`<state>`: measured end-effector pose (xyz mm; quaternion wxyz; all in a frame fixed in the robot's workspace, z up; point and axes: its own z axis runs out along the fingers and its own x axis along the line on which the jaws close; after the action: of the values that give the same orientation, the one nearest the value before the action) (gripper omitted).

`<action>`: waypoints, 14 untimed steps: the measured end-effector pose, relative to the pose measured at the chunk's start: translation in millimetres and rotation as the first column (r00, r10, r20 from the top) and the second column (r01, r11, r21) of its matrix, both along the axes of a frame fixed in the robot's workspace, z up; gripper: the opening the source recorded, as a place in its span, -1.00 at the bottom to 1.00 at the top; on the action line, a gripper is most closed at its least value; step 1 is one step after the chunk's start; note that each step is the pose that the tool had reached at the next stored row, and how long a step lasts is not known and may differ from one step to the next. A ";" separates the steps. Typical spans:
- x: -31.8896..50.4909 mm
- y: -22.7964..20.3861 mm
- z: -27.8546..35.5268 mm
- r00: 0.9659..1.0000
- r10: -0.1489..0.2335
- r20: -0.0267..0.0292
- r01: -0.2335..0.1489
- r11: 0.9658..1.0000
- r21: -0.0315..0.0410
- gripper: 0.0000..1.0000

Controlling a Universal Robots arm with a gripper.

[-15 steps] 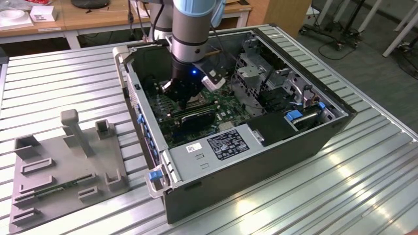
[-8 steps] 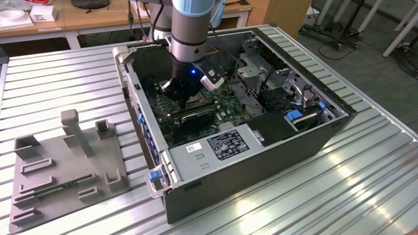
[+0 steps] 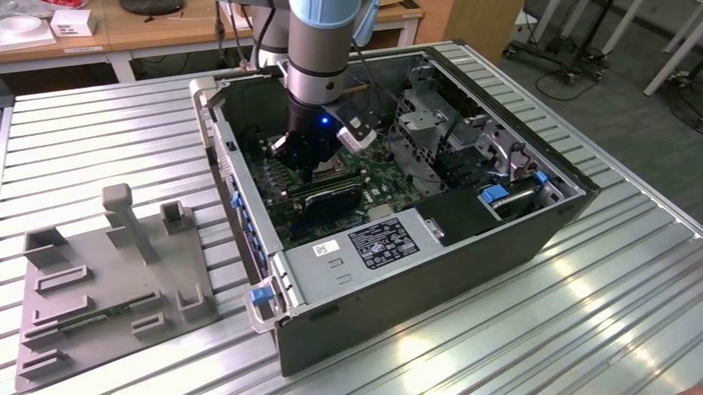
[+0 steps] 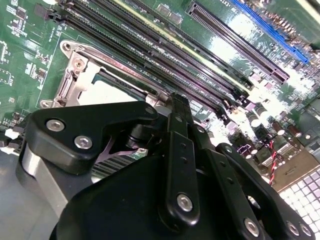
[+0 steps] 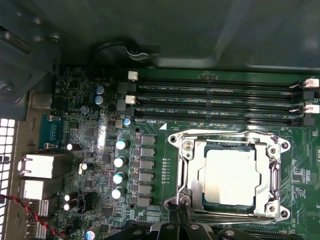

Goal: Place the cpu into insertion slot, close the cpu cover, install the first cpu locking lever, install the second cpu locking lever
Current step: 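Install the second cpu locking lever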

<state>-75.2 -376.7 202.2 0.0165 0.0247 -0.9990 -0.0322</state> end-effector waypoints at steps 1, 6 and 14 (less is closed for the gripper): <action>0.0 0.0 0.0 1.000 0.000 0.000 0.000 1.000 0.001 -0.79; -0.1 -0.3 -0.1 1.000 0.000 0.000 0.000 1.000 0.004 -0.79; -0.2 -1.2 0.0 1.000 0.000 0.000 0.000 1.000 0.005 -0.79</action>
<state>-75.5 -377.9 202.2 0.0164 0.0247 -0.9990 -0.0347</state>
